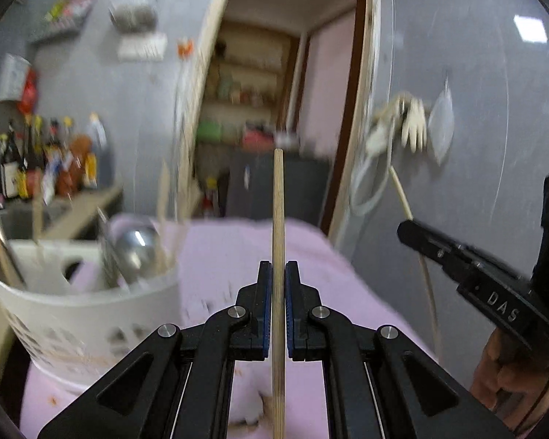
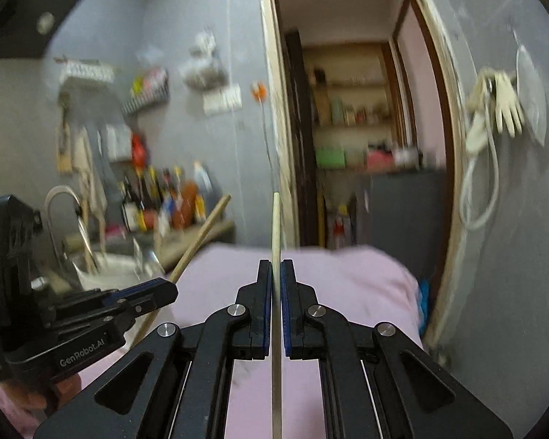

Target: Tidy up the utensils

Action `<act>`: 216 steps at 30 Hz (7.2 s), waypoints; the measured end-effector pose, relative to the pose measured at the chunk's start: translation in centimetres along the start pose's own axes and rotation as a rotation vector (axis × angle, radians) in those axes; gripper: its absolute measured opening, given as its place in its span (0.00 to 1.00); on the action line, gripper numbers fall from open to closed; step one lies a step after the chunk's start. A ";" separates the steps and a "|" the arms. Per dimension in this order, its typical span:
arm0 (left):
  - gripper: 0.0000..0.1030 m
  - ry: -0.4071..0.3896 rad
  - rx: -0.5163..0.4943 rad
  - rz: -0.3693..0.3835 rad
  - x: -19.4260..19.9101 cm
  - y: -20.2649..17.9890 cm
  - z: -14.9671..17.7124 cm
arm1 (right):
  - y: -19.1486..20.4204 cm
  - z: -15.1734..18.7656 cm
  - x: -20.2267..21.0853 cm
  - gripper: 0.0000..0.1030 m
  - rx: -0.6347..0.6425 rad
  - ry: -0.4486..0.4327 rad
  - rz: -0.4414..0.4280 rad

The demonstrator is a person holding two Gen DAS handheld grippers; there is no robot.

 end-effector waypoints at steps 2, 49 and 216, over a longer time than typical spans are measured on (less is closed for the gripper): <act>0.04 -0.078 0.002 -0.024 1.4 0.5 -1.7 | 1.1 -1.8 0.5 0.03 -0.011 -0.079 -0.026; 0.04 -0.595 0.387 -0.331 11.8 24.8 -8.8 | 10.9 -6.5 -9.3 0.03 -0.264 -0.393 -0.204; 0.93 -0.078 0.037 -0.438 20.8 9.6 8.6 | 5.6 7.7 12.8 1.00 0.045 -0.009 0.298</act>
Point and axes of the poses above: each gripper's, at about its wrist camera, not at the fingertips, and x roughly against the way its jaws point, y to its left, z to its underside, the point moved 10 cm from there along -x, roughly the way its jaws point, and after that the axes turned 4 degrees about z, right-handed, at the moved point
